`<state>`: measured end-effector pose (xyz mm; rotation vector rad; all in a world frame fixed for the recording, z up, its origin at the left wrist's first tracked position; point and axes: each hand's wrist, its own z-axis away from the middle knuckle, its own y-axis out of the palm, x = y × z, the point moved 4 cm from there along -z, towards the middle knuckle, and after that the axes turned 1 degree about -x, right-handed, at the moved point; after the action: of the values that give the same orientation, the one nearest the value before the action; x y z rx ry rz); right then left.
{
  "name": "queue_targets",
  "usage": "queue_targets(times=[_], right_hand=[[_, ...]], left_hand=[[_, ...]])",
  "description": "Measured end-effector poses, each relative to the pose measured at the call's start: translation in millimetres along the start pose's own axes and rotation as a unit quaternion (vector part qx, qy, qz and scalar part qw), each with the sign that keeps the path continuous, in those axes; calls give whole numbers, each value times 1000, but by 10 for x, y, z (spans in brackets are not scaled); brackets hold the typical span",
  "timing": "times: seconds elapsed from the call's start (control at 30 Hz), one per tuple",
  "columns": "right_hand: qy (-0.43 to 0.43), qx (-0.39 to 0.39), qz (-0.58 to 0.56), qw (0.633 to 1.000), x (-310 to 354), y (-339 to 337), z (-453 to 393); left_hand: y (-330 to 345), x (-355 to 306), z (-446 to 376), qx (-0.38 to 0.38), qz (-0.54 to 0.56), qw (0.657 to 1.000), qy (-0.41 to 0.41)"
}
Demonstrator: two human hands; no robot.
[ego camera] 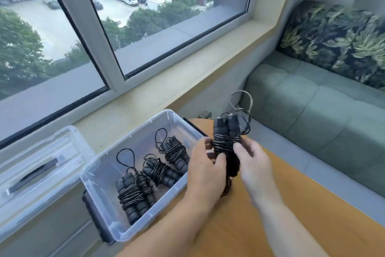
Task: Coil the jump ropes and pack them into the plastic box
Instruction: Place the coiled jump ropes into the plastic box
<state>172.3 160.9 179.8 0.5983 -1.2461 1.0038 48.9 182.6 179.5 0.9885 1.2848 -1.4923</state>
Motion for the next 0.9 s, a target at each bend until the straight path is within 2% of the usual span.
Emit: queue_targets(times=[0.1,0.2,0.3,0.37,0.43,0.57,0.67,0.73,0.77,0.9], right_hand=[[-70,97,129,984,244,615,-133],[-85,175,283,939,208,1258,-250],[-59,239,380,891,-12,1659,-337],[-32,269,404,873,-184,1805,-383],[-17,278,421,864,-345,1880,-432],[-6,288,474,832,-575,1950,-507],[-12,296,506,810,-664,1992,-530],[-19,298,519,801,-697,2043,-542],[-24,303,530,791,-708,2075,-547],[-46,337,594,729,-765,2209,-490]], left_hand=[[-505,87,-173,-93,53,993,-58],[-897,504,-402,-148,56,974,-164],[-1051,1000,-570,-150,98,950,-256],[-1085,1273,-645,-138,92,938,-304],[-1077,1474,-698,-109,75,934,-331],[-1061,1725,-824,-73,-41,934,-347],[-1057,1641,-846,21,-140,930,-339],[-1085,1573,-849,99,-272,906,-310],[-1082,1591,-859,124,-305,895,-303],[-1077,1740,-924,215,-439,836,-251]])
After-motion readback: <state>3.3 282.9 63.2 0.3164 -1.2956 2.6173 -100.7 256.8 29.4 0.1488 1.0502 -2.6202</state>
